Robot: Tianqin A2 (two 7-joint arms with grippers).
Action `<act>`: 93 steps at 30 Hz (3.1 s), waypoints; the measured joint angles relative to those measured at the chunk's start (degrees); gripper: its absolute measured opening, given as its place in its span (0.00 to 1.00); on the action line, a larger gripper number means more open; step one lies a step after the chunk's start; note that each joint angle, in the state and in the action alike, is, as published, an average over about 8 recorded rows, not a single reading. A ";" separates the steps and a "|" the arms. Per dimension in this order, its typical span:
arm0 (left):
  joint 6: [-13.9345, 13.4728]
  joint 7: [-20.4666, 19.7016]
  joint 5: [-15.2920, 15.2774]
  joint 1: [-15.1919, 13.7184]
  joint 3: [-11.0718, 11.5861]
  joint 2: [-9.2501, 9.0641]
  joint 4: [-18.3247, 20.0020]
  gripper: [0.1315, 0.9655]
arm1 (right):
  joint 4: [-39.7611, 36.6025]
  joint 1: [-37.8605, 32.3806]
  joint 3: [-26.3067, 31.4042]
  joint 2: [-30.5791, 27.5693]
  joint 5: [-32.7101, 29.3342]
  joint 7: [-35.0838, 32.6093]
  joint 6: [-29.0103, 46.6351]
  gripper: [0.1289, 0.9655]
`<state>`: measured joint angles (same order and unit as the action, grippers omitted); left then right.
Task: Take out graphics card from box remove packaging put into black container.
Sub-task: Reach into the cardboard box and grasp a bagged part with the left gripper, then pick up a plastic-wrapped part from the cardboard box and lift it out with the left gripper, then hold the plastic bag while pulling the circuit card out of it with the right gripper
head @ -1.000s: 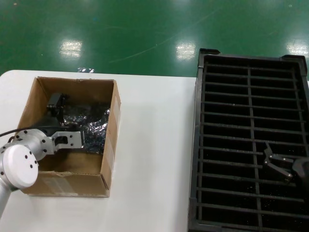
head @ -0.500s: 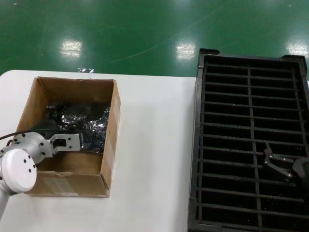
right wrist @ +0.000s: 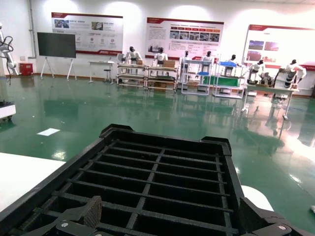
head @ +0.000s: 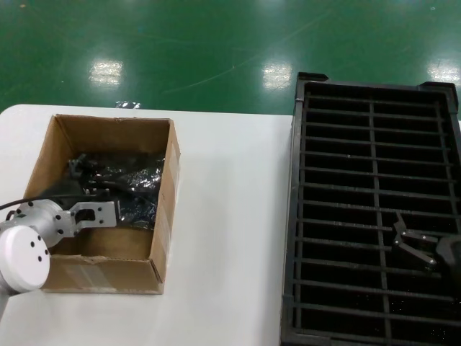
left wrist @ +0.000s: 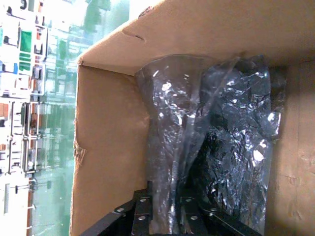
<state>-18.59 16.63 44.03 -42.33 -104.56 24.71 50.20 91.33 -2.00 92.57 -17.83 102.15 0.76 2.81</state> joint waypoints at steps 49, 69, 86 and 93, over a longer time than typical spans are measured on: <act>-16.89 -13.59 -5.84 29.09 26.07 -0.63 62.00 0.01 | 0.00 0.00 0.00 0.00 0.00 0.00 0.00 1.00; -18.62 -16.73 -6.09 31.75 20.09 -11.00 63.12 0.01 | 0.00 0.00 0.00 0.00 0.00 0.00 0.00 1.00; -18.71 -16.99 -6.80 31.46 19.44 -12.49 62.79 0.01 | 1.20 -0.27 -0.23 0.63 0.72 -1.26 3.50 1.00; -18.71 -17.00 -6.80 31.46 19.43 -12.48 62.79 0.01 | 4.40 -0.96 1.81 -0.50 2.27 -0.95 9.34 1.00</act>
<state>-37.30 -0.37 37.23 -10.87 -85.13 12.23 112.99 95.74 -2.96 94.39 -18.33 104.41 -0.19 12.15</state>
